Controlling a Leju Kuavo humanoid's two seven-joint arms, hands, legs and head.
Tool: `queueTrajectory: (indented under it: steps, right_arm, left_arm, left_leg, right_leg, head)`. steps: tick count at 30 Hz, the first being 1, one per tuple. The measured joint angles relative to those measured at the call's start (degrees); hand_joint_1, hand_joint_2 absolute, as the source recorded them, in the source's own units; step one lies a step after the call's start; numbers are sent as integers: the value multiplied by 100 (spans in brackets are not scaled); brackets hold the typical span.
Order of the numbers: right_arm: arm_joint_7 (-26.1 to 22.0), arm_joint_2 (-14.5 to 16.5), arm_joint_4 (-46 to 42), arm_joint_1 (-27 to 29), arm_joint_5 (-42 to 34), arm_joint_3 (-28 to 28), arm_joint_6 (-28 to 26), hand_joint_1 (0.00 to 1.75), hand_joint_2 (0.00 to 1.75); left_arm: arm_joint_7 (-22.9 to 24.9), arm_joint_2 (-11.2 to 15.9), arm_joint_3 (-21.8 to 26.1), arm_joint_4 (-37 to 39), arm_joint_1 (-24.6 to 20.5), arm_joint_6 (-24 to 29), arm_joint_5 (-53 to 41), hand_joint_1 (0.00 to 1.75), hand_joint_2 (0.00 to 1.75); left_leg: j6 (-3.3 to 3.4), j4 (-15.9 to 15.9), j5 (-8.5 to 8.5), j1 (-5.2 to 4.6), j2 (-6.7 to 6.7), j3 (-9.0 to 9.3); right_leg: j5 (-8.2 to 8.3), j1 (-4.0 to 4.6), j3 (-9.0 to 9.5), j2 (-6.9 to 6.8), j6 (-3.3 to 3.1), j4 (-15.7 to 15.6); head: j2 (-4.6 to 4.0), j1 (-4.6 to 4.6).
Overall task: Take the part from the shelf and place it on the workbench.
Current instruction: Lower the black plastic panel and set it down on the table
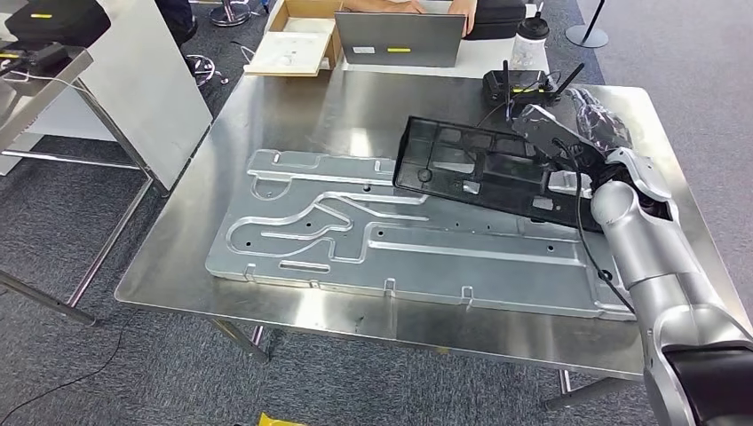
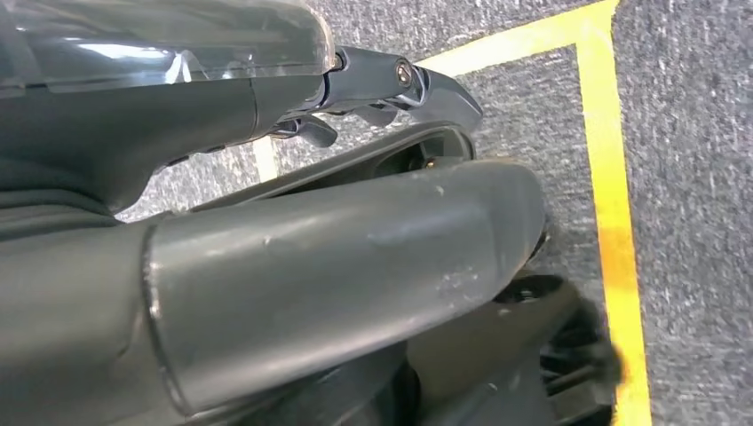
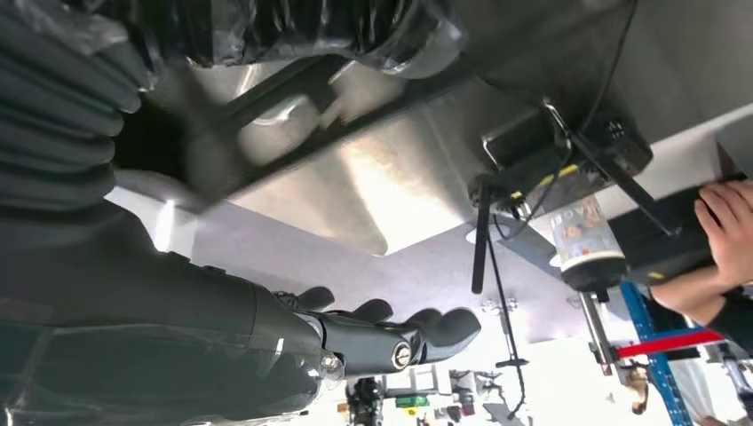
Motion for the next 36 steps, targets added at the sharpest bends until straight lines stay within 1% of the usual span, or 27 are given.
queueTrajectory:
  steps: [1, 2, 3, 4, 5, 6, 7, 8, 11, 13, 16, 17, 18, 19, 20, 21, 22, 23, 26, 27, 28, 29, 31, 32, 33, 34, 36]
  right_arm:
    - [-2, 11, 4, -5, -28, 0, 7, 0, 0]
    - [-2, 22, 9, -9, -60, 0, 25, 0, 0]
    - [-1, 31, 13, -19, -96, 0, 56, 0, 0]
    - [5, 39, 16, -39, -134, 0, 102, 0, 0]
    - [13, 47, 17, -71, -168, 0, 154, 0, 0]
    - [22, 55, 22, -115, -196, 0, 203, 0, 0]
    - [31, 63, 30, -160, -221, 1, 244, 0, 0]
    - [28, 69, 39, -196, -244, 1, 262, 0, 0]
    - [-104, 114, 2, -214, -312, 3, 78, 0, 0]
    - [-245, 162, -142, -169, -322, 5, -237, 0, 0]
    - [-424, 271, -565, 162, -158, 7, -878, 0, 0]
    - [-516, 332, -782, 386, -86, 7, -1119, 0, 0]
    - [-638, 410, -1045, 645, -44, 8, -1370, 0, 0]
    - [-795, 500, -1328, 920, -54, 8, -1606, 0, 0]
    - [-987, 605, -1637, 1218, -106, 11, -1834, 0, 0]
    - [-1178, 719, -1961, 1523, -178, 22, -2044, 0, 0]
    - [-1359, 831, -2273, 1839, -261, 45, -2225, 0, 0]
    - [-1534, 945, -2568, 2160, -354, 84, -2375, 0, 0]
    - [-2023, 1243, -3322, 3071, -676, 268, -2709, 0, 0]
    - [-2171, 1325, -3541, 3346, -765, 339, -2798, 0, 0]
    - [-2299, 1399, -3742, 3601, -834, 410, -2877, 0, 0]
    - [-2413, 1466, -3922, 3853, -893, 477, -2943, 0, 0]
    - [-2594, 1567, -4213, 4298, -967, 587, -3045, 0, 0]
    - [-2666, 1610, -4324, 4502, -980, 632, -3083, 0, 0]
    - [-2725, 1652, -4424, 4690, -979, 670, -3118, 0, 0]
    - [-2775, 1701, -4520, 4868, -958, 705, -3151, 0, 0]
    - [-2849, 1816, -4711, 5197, -887, 779, -3207, 0, 0]
  left_arm:
    - [0, 0, 4, 0, 3, -1, 3, 0, 0]
    - [0, 1, 8, 0, 9, -1, 7, 0, 0]
    - [0, 1, 10, 0, 13, -1, 10, 0, 0]
    - [-1, 1, 12, 0, 16, -1, 14, 0, 0]
    - [-3, 4, 13, 0, 16, -2, 18, 0, 0]
    - [-5, 16, 14, 0, 14, -2, 24, 0, 0]
    - [-13, 22, 15, 1, 10, -4, 27, 0, 0]
    - [-22, 28, 17, 1, 6, -6, 32, 0, 0]
    - [-49, 20, 25, 3, 12, -2, 45, 0, 0]
    - [-67, 11, 38, 4, 18, 12, 54, 0, 0]
    - [-107, 2, 71, 4, 25, 50, 90, 0, 0]
    - [-126, -2, 89, 4, 36, 68, 110, 0, 0]
    - [-148, -7, 112, 4, 50, 85, 134, 0, 0]
    - [-169, -14, 137, 4, 67, 101, 157, 0, 0]
    - [-194, -22, 162, 4, 84, 113, 187, 0, 0]
    - [-219, -29, 190, 4, 98, 120, 214, 0, 0]
    - [-240, -34, 217, 4, 113, 124, 239, 0, 0]
    - [-261, -37, 249, 4, 125, 127, 265, 0, 0]
    - [-283, -44, 346, 4, 169, 129, 336, 0, 0]
    - [-286, -46, 381, 4, 184, 129, 354, 0, 0]
    - [-290, -49, 414, 4, 194, 128, 373, 0, 0]
    - [-294, -52, 445, 4, 198, 130, 390, 0, 0]
    - [-299, -56, 500, 4, 200, 141, 425, 0, 0]
    - [-299, -62, 528, 4, 201, 160, 440, 0, 0]
    - [-297, -74, 555, 4, 201, 190, 454, 0, 0]
    - [-292, -95, 581, 4, 198, 231, 473, 0, 0]
    - [-282, -137, 630, 4, 176, 320, 519, 0, 0]
  left_leg:
    - [5, 358, -128, -2, 1, -174]
    - [23, 565, -159, -10, 0, -282]
    - [56, 555, -81, -24, 0, -287]
    - [110, 307, 97, -50, -2, -174]
    - [186, -94, 312, -85, -5, 15]
    - [268, -488, 464, -116, -3, 213]
    - [328, -800, 564, -147, -1, 364]
    - [368, -968, 593, -170, 1, 444]
    - [364, -1123, 644, -159, 9, 499]
    - [362, -1261, 723, -112, 23, 557]
    - [364, -1312, 754, -91, 24, 577]
    - [355, -1304, 747, -84, 21, 578]
    - [339, -1290, 735, -72, 18, 578]
    - [313, -1268, 716, -58, 15, 579]
    - [278, -1232, 687, -42, 10, 579]
    - [236, -1193, 654, -35, 2, 573]
    - [192, -1154, 620, -33, -8, 567]
    - [153, -1126, 599, -37, -16, 563]
    - [62, -1102, 582, -22, -28, 568]
    - [35, -1049, 515, -12, -23, 554]
    - [9, -902, 376, -6, -17, 506]
    - [-14, -646, 171, -1, -9, 418]
    - [-42, 78, -273, 1, -6, 170]
    - [-42, 352, -404, 2, -6, 93]
    - [-31, 445, -433, 0, -6, 107]
    - [-7, 298, -357, -4, -7, 240]
    - [84, -511, -87, -34, -10, 760]
  right_leg:
    - [-1, 23, 0, 0, -14, 3]
    - [-4, 50, 2, 2, -24, 5]
    - [-7, 76, 8, 4, -32, 8]
    - [-11, 102, 18, 7, -39, 8]
    - [-14, 123, 31, 10, -45, 7]
    - [-18, 147, 39, 11, -46, 6]
    - [-18, 153, 40, 12, -40, 5]
    - [-14, 149, 37, 10, -27, 2]
    - [2, 135, 39, 2, 48, -24]
    - [-145, 142, -42, 4, 105, 157]
    - [-606, 89, -475, 4, 187, 1087]
    - [-658, 63, -585, 2, 216, 1311]
    - [-603, 36, -605, -1, 243, 1340]
    - [-450, 10, -513, -6, 268, 1149]
    - [-257, -17, -328, -12, 289, 776]
    - [-129, -20, -143, -13, 298, 427]
    - [-51, -17, -2, -7, 276, 157]
    - [-38, -6, 75, -2, 242, 13]
    - [-38, 31, 84, 5, 96, -4]
    - [-22, 30, 85, 0, 51, -15]
    - [-2, 24, 80, -7, 7, -29]
    - [15, 20, 69, -14, -29, -41]
    - [42, 42, 22, -25, -76, -41]
    - [59, 57, -6, -30, -92, -39]
    - [80, 72, -36, -32, -104, -36]
    - [105, 86, -64, -28, -109, -34]
    - [162, 106, -109, -17, -99, -32]
  head:
    - [0, 0]
    - [-1, 0]
    - [-1, 0]
    - [-1, 0]
    - [-1, 0]
    - [0, 2]
    - [0, 1]
    - [0, 2]
    - [0, 1]
    - [-1, 3]
    - [0, 4]
    - [0, 4]
    - [0, 4]
    - [0, 4]
    - [0, 4]
    - [-1, 5]
    - [-1, 4]
    - [0, 2]
    - [1, 1]
    - [0, 0]
    - [0, 0]
    - [0, 0]
    - [1, 0]
    - [1, 0]
    - [1, 0]
    - [1, 0]
    - [0, 1]
